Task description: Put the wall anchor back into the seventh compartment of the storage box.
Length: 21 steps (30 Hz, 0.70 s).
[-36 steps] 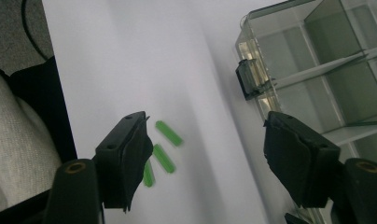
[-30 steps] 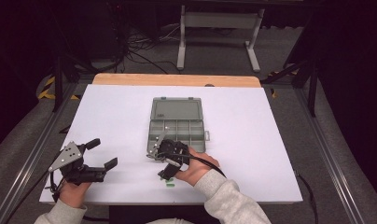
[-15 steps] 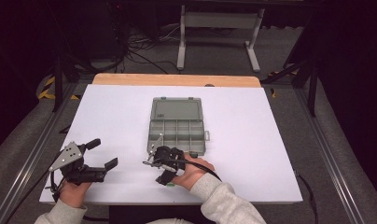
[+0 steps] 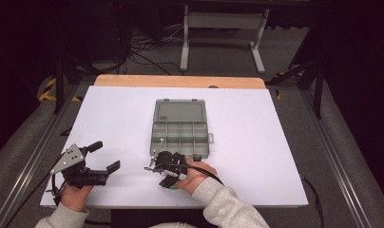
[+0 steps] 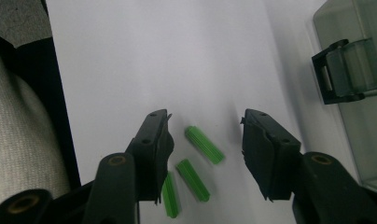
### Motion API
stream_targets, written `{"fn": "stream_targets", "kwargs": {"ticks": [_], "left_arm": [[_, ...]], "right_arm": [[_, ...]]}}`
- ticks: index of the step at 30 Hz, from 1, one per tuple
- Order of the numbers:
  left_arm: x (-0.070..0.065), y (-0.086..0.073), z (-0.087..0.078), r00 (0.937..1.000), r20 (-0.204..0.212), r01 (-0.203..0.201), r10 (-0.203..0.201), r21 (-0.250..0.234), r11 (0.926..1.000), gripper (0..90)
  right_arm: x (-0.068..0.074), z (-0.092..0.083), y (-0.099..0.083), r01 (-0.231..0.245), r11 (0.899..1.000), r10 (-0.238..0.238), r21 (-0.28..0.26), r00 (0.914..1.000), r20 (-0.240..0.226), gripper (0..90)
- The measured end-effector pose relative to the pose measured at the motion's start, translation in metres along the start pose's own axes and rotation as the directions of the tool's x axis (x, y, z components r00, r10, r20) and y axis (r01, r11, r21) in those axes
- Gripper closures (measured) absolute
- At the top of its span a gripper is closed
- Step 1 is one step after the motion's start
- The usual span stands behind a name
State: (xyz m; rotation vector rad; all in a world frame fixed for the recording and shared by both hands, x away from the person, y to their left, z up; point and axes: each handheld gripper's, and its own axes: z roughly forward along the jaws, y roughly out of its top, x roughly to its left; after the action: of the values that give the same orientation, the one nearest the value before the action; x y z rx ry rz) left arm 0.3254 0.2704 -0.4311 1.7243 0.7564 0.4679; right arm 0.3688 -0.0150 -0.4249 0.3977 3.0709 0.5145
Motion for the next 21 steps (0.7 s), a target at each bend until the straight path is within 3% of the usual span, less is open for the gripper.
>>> {"fn": "stream_targets", "kwargs": {"ticks": [4,7,12,15,21], "left_arm": [[-0.0008,-0.0003,0.0005,0.9999,0.003,0.01,-0.01,0.004,0.9999,2.3],[-0.0009,-0.0001,0.0009,1.0,0.003,0.0,0.0,0.007,1.0,2.3],[-0.0004,-0.0003,0.0009,1.0,0.002,0.004,-0.004,0.008,1.0,2.4],[-0.0008,-0.0004,0.0009,1.0,-0.001,0.007,-0.007,0.008,0.9999,2.4],[-0.0008,-0.0005,0.0011,1.0,0.001,0.007,-0.007,0.01,0.9999,2.4]], "right_arm": [[0.0014,0.0019,0.0007,-0.004,1.0,0.004,0.003,1.0,-0.001,56.0],[0.0005,0.0045,0.0011,0.003,1.0,-0.003,0.012,0.9997,0.024,59.6],[0.0009,0.0041,0.0019,0.027,0.999,-0.027,0.018,0.9992,0.029,70.9],[0.0007,0.0036,0.002,0.027,1.0,-0.027,0.015,0.9996,0.007,81.8],[0.0022,0.0018,0.0026,0.039,0.999,-0.039,0.016,0.9992,0.008,84.0]]}}
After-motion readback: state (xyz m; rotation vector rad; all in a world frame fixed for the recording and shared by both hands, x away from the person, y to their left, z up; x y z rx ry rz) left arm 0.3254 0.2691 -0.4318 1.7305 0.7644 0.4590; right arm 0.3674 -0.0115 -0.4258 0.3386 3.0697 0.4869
